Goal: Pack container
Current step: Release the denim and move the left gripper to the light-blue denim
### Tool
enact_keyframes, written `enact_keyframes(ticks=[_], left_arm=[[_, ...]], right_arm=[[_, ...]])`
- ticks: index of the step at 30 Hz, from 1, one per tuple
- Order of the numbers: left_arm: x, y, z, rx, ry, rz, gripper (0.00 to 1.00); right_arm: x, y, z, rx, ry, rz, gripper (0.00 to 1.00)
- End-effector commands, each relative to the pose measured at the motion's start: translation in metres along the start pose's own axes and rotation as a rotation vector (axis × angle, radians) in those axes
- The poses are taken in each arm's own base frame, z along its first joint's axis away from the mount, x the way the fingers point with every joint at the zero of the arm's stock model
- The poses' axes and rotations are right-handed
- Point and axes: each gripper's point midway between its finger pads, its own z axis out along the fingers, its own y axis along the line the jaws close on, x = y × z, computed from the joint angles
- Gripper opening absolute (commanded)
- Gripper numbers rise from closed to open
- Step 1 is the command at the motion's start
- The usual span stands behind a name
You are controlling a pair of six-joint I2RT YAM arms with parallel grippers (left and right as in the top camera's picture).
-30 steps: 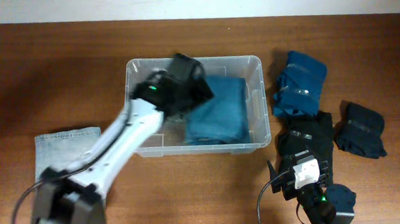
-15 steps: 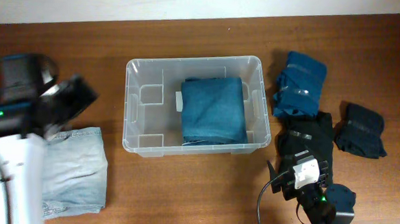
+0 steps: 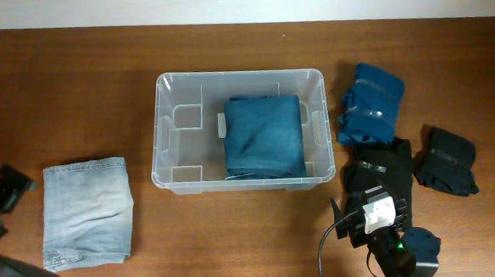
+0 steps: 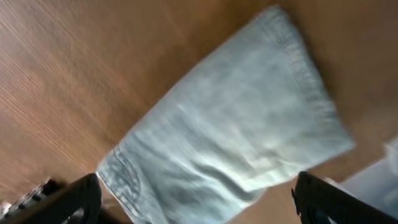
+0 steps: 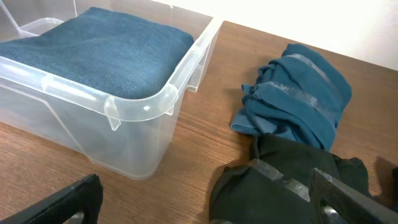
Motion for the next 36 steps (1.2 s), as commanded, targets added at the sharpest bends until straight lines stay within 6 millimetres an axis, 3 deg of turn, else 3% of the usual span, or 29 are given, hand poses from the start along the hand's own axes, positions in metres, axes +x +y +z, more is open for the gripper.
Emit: enact_keyframes(ticks=[1,6,11,13,21,31,36], left_arm=[[0.012,0.02,0.049,0.03,0.174,-0.01,0.99],[0.033,0.035,0.077,0.023,0.335,-0.063,0.96],[0.046,0.045,0.093,0.013,0.353,-0.078,0.96],[0.054,0.056,0.107,-0.006,0.353,-0.088,0.96],[0.059,0.062,0.127,0.002,0.322,-0.042,0.93],[0.02,0.01,0.137,0.316,0.126,0.083,0.94],[0.022,-0.004,0.139,0.338,0.121,0.175,0.92]], right_arm=[[0.002,0.004,0.001,-0.019,0.001,0.011,0.98],[0.002,0.004,0.001,-0.019,0.001,0.011,0.98],[0.002,0.004,0.001,-0.019,0.001,0.011,0.98],[0.002,0.004,0.001,-0.019,0.001,0.011,0.98],[0.002,0.004,0.001,-0.019,0.001,0.011,0.99],[0.002,0.004,0.001,-0.019,0.001,0.011,0.98],[0.002,0.004,0.001,-0.019,0.001,0.011,0.98]])
